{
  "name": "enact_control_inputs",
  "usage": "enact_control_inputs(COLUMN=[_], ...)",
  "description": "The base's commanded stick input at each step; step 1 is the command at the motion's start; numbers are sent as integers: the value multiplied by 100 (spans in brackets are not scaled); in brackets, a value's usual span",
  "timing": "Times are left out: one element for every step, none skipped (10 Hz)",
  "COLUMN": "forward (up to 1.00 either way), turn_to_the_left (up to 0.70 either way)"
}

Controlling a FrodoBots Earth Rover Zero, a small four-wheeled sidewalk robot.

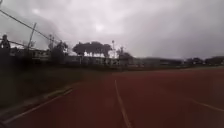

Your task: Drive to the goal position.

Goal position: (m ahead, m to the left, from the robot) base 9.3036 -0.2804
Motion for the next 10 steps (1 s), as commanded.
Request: enact_control_inputs(forward=[50,50,50,50,50,50,50,50,50,50], turn_to_the_left=[0,0,0,0,0,0,0,0,0,0])
